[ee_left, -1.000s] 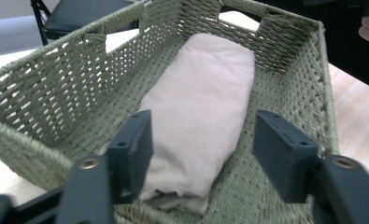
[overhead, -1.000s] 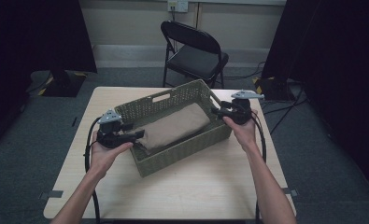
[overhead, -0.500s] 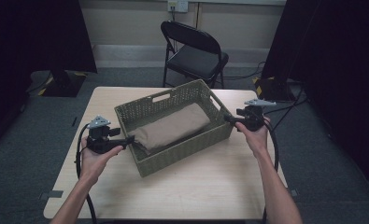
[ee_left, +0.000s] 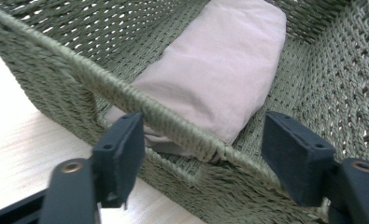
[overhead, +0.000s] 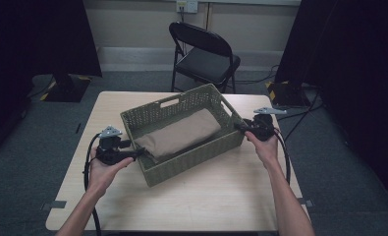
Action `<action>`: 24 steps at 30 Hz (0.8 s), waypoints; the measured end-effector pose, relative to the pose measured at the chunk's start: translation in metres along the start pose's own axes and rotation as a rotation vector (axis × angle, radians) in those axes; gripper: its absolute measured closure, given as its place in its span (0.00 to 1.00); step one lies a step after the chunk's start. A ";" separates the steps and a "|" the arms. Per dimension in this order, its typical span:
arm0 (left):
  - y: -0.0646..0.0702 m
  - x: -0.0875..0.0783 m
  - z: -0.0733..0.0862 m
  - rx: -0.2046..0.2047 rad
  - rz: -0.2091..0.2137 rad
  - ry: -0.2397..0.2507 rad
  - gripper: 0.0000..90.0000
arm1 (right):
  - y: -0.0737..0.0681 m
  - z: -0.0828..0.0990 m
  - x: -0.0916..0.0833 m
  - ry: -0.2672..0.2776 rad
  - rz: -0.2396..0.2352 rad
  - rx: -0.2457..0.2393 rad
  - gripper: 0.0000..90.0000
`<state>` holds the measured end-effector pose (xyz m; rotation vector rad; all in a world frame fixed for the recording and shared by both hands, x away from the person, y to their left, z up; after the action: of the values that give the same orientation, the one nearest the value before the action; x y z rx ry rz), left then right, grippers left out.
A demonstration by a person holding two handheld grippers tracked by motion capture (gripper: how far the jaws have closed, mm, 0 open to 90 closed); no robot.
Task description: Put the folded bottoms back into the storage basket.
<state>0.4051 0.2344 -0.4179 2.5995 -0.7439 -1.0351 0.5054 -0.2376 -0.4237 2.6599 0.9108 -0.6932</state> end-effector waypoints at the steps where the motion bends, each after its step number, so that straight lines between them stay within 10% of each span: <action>1: -0.001 0.000 0.000 -0.002 -0.001 0.003 0.36 | 0.000 0.000 0.000 -0.002 0.000 -0.001 0.57; 9: -0.001 0.002 -0.003 0.000 -0.041 0.009 0.39 | -0.005 0.001 -0.004 -0.014 -0.010 0.003 0.55; 14: -0.008 0.004 -0.003 -0.069 -0.039 0.006 0.41 | -0.007 0.005 -0.008 -0.005 -0.062 0.023 0.53; 24: -0.011 0.005 -0.008 -0.025 -0.069 -0.007 0.45 | -0.014 0.009 -0.015 0.000 -0.070 0.015 0.52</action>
<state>0.4177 0.2410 -0.4194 2.6182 -0.6427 -1.0666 0.4828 -0.2379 -0.4246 2.6522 1.0071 -0.7182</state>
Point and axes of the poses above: each handheld gripper's, and its own axes: x roughly forward along the jaws, z roughly out of its underside, y roughly to its right, the point moved 1 cm from there along x, roughly forward along the jaws, and after that the axes turned 15 degrees about -x, right-handed, at the moved point
